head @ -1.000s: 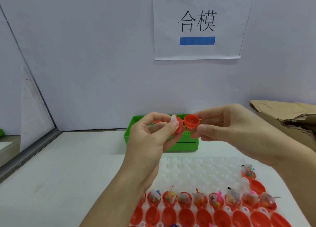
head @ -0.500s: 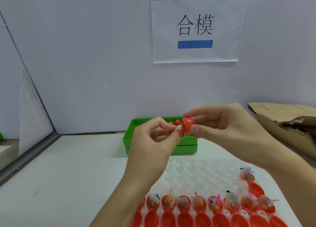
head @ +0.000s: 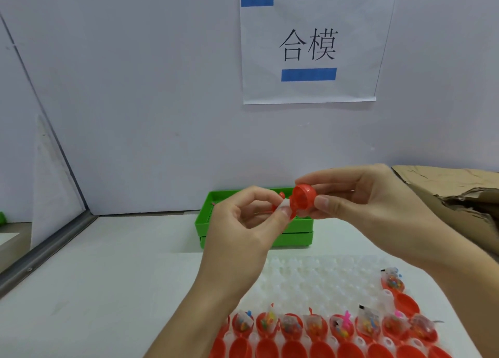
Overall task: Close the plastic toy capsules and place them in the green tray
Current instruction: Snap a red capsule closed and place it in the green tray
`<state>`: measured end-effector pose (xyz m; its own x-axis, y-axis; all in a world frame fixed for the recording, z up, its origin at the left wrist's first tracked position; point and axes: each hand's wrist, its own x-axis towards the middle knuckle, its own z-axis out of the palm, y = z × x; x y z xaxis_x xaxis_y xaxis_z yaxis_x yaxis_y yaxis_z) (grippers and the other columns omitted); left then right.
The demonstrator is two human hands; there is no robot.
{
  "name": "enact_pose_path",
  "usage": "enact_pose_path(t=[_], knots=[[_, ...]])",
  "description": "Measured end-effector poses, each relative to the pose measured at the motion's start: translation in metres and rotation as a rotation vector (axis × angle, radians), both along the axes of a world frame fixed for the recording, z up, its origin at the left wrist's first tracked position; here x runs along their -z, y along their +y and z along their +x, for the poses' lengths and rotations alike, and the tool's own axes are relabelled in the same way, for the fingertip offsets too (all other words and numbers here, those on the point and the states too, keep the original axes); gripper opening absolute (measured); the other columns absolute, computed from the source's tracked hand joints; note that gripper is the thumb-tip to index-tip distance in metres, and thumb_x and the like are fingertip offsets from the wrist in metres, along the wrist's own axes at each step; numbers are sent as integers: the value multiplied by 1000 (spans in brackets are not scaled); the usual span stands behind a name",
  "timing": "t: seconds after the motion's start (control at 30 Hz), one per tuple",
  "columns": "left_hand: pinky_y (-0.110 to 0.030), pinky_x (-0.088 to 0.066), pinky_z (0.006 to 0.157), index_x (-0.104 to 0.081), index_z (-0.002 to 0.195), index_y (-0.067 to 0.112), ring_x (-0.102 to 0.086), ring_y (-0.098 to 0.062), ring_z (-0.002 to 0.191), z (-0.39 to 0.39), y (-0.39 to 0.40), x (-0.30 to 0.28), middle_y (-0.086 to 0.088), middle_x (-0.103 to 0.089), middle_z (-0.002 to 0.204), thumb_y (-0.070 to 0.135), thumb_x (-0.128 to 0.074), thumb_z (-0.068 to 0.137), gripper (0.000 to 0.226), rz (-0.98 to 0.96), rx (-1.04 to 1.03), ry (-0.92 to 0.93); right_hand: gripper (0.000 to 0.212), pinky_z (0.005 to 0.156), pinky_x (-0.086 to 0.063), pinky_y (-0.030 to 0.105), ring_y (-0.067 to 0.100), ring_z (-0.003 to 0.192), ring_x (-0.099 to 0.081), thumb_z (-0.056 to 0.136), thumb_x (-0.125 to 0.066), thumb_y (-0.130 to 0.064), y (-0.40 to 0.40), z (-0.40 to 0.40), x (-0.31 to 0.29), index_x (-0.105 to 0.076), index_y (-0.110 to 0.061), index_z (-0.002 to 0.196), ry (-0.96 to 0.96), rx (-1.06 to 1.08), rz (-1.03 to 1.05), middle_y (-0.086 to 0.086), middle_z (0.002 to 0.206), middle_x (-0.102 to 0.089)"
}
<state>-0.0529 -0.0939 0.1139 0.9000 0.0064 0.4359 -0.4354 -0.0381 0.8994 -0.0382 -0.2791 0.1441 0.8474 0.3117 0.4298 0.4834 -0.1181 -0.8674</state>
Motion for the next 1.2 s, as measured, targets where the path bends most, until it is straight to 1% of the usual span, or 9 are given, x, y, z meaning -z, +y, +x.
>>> enact_pose_path(t=[0.1,0.2,0.4,0.5,0.73,0.83,0.93,1.13,1.2], knots=[[-39,-60,84,-72,81,15,-74,-22,81,0,-2,-1,-6,-76,81,35,-75,67,24,-22,6,2,33,81,-58,21,16,88,-76,85,-66,9,-1,-1,-1,-75,-18,101,-57,33,-31,0,91,-79],[-35,-60,83,-73,82,15,-74,-19,80,-1,-2,-2,-4,-76,82,37,-74,66,27,-18,-5,-3,41,78,-56,14,8,84,-75,82,-69,12,2,-2,-2,-75,-26,95,-125,81,-84,-9,86,-78],[-30,-61,79,-74,84,14,-74,-17,77,0,-2,-2,-2,-76,79,20,-77,81,7,1,-16,-12,40,82,-56,16,7,87,-75,83,-71,8,4,-5,-3,-75,-28,98,-175,74,-129,-11,88,-78],[-29,-61,78,-74,86,16,-75,-16,77,-1,-2,-3,-1,-77,79,22,-76,83,7,24,-9,-18,36,82,-57,18,9,89,-75,84,-71,6,4,-6,-3,-75,-26,101,-180,49,-129,-9,90,-78],[-18,-56,73,-75,88,21,-74,-12,77,-2,0,-5,2,-76,81,28,-77,80,10,58,-4,-42,35,83,-57,21,8,88,-74,81,-77,-6,6,-7,-2,-74,-28,108,-256,63,-210,-13,92,-77],[-19,-56,76,-74,92,24,-73,-9,80,-3,0,-5,5,-76,83,29,-75,83,11,101,-8,-70,37,82,-56,17,5,85,-74,80,-78,-4,7,-5,-1,-72,-32,104,-281,93,-202,-16,89,-77],[-24,-57,82,-73,99,25,-73,-10,89,-4,1,-7,6,-77,90,32,-72,84,17,122,27,-77,38,80,-56,16,5,82,-74,79,-78,-4,6,-4,-1,-72,-33,102,-297,103,-178,-16,87,-77],[-13,-54,77,-67,111,26,-72,-4,92,-2,4,-6,9,-77,96,12,-81,77,40,104,45,-69,37,79,-56,17,5,79,-74,78,-79,-4,4,-4,-2,-72,-32,101,-291,136,-202,-17,85,-76],[-12,-54,76,-68,108,24,-72,-4,91,-1,3,-6,9,-77,93,10,-81,76,37,92,39,-79,36,79,-57,19,7,80,-74,79,-79,-5,3,-4,-2,-73,-32,101,-283,135,-216,-17,86,-76]])
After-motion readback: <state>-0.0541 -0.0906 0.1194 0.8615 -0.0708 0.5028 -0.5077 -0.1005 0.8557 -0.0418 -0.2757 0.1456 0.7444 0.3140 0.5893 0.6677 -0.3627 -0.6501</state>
